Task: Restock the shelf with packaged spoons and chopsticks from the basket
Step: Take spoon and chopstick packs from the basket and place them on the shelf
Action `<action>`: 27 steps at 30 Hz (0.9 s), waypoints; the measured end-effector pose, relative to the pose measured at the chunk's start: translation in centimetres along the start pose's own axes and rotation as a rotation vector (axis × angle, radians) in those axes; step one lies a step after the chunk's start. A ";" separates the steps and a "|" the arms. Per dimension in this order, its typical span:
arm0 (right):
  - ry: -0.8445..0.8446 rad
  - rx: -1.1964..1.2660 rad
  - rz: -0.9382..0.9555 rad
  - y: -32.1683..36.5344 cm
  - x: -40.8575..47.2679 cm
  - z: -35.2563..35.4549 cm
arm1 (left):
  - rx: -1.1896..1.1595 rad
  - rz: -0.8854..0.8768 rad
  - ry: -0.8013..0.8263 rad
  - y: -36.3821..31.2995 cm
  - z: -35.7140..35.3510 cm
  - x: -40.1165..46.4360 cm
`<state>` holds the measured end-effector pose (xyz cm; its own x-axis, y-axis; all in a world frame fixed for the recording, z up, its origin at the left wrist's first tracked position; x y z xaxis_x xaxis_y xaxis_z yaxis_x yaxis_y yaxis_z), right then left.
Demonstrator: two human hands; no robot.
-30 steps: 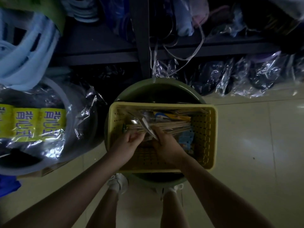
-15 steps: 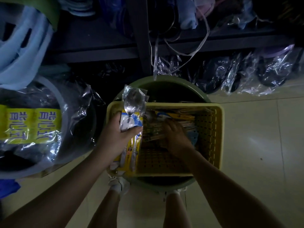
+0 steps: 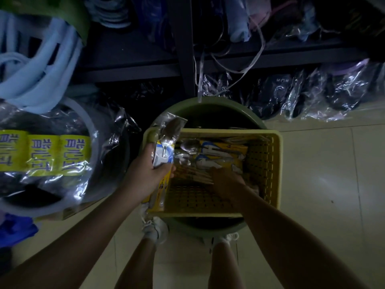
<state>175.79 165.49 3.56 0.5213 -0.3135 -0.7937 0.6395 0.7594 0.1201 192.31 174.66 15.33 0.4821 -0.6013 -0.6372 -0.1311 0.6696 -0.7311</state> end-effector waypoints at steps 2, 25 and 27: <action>-0.017 0.009 -0.004 -0.4 -0.8 1.0 | 0.051 -0.033 -0.024 -0.8 0.4 -0.5; -0.167 1.652 0.431 -6.2 -37.6 25.6 | -0.516 -0.167 0.055 -29.1 -4.7 -23.4; -0.231 1.641 0.485 -5.9 -40.1 27.6 | -0.514 -0.256 0.068 -32.1 -5.6 -25.6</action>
<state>166.68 157.83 51.18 0.7953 -0.4306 -0.4268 0.1986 -0.4801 0.8544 179.31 166.08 53.75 0.4994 -0.7544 -0.4260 -0.4300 0.2110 -0.8778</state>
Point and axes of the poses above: each hand's wrist, its own x-axis towards the middle knuckle, its own z-axis out of the back of the hand, y = z × x, the point moved 4 cm from there along x, towards the middle knuckle, and after that the axes turned 13 degrees about -x, right-handed, at the moved point
